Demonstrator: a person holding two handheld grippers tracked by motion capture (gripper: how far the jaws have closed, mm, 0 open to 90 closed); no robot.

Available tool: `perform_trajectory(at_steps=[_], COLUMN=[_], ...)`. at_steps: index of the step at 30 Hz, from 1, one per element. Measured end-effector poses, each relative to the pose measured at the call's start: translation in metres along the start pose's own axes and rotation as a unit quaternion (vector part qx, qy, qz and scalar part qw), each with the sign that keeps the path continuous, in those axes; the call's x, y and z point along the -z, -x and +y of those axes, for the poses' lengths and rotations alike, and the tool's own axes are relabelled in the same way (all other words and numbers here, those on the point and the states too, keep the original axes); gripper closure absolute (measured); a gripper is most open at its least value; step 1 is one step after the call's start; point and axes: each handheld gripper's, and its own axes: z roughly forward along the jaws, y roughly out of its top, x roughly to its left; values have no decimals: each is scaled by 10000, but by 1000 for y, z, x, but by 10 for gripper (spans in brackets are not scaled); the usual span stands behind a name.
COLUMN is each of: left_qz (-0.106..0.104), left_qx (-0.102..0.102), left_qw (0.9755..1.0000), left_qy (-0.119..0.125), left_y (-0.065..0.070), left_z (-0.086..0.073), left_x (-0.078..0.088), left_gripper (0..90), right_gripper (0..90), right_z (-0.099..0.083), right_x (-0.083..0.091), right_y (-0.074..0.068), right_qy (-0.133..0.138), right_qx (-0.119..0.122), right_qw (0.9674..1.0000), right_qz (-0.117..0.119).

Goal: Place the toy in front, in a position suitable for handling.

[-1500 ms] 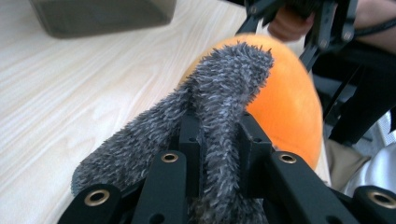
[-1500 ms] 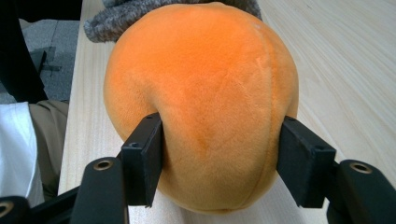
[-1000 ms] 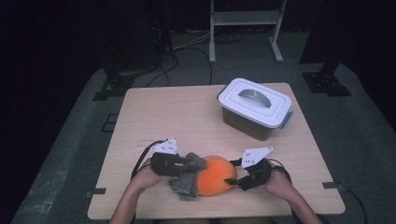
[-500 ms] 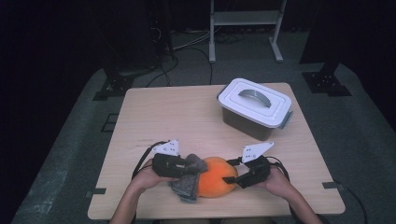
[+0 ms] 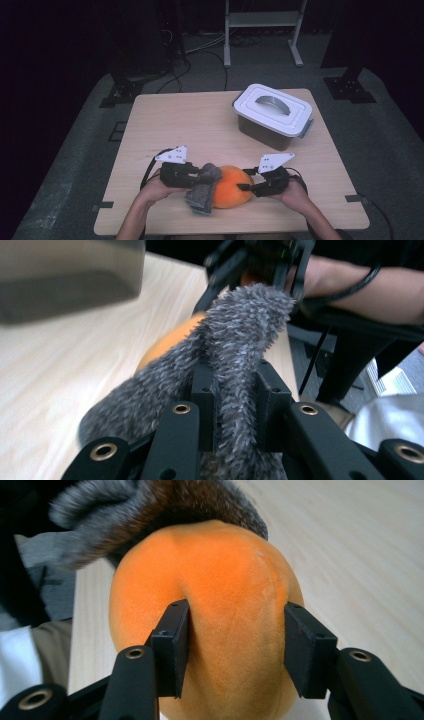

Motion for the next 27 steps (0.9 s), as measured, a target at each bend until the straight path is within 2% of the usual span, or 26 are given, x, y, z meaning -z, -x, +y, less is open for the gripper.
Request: perform_trajectory(at_steps=[3,5,7,10,12,14,16,20,22,24,25,27], left_qz=[-20,-84,19,-37,-91,-253,-306,-339,-389,-385,-376,-327], left_qx=[-50,9,6,79,130,213,207,201,223,242,250,268], left_qw=[10000,10000,9996,9994,9989,9984,9982,9980,9979,9981,9982,9986], left_qy=[-5,-26,-281,-343,-439,-454,-469,-502,-477,-423,-404,-310], left_y=[2,2,1,-2,-5,-7,-7,-7,-7,-7,-8,-9], left_z=[1,-2,-6,-12,-17,-21,-22,-21,-22,-22,-22,-21], left_x=[-5,-9,-14,-15,-15,-16,-16,-15,-15,-15,-15,-13], left_gripper=[748,748,748,748,748,746,744,745,745,741,739,740], right_gripper=[486,490,496,500,478,404,348,240,213,215,233,320], right_z=[4,3,2,-1,-3,-4,-6,-6,-9,-11,-11,-10], right_x=[-3,-2,-1,2,2,2,4,5,1,-6,-8,-8], right_y=[-6,-7,-6,-6,-5,-3,-1,10,14,14,14,13], right_qy=[-7,-14,-33,-78,-92,-45,33,90,-3,-63,-102,-132], right_qx=[143,137,120,121,92,5,-50,-355,-536,-680,-679,-641], right_qw=[9998,9998,9998,9997,9999,9998,9991,9985,9974,9958,9957,9961], right_qz=[-140,-165,-185,-186,-69,185,426,418,488,607,619,583])
